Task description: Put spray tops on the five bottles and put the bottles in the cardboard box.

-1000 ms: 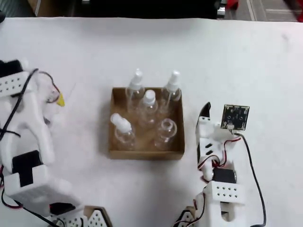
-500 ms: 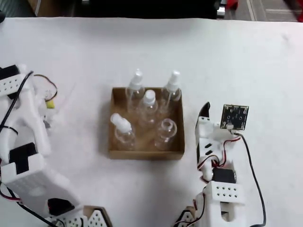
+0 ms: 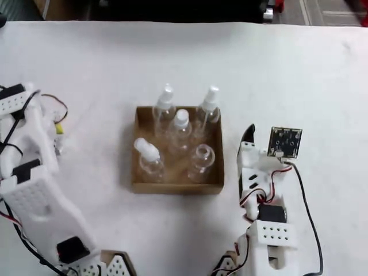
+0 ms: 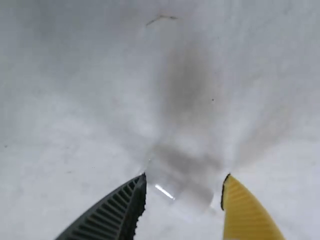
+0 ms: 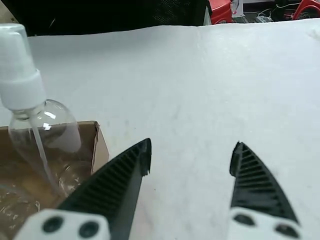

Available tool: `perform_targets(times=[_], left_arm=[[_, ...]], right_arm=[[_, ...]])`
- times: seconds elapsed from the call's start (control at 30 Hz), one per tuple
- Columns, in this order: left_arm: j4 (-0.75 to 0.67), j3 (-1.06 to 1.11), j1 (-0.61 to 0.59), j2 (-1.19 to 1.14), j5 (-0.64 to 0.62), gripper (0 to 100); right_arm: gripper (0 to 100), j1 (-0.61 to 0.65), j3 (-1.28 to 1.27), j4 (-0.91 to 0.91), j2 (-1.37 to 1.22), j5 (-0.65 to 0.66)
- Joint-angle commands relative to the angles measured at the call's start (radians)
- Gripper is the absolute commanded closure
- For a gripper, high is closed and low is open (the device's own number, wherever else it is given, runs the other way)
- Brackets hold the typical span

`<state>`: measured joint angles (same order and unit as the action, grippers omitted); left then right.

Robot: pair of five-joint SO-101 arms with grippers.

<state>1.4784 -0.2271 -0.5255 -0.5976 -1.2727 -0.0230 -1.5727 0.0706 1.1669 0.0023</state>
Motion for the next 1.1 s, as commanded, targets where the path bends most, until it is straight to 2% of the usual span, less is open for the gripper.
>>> perform_targets(times=[0.0,0.17,0.37,0.53,1.07], left_arm=[[0.049,-0.115,0.031,-0.073,-0.025,75],[0.097,-0.203,0.036,-0.148,-0.025,75],[0.252,-0.287,0.102,-0.188,-0.025,75],[0.245,-0.301,0.140,-0.243,-0.029,75],[0.222,-0.336,0.136,-0.305,-0.025,76]], right_arm=[[76.5,0.004,0.011,-0.018,0.010,0.012],[76.5,0.004,0.011,-0.018,0.010,0.012],[76.5,0.004,0.011,-0.019,0.010,0.012],[76.5,0.004,0.011,-0.019,0.012,0.012],[76.5,0.002,0.011,-0.019,0.012,0.012]])
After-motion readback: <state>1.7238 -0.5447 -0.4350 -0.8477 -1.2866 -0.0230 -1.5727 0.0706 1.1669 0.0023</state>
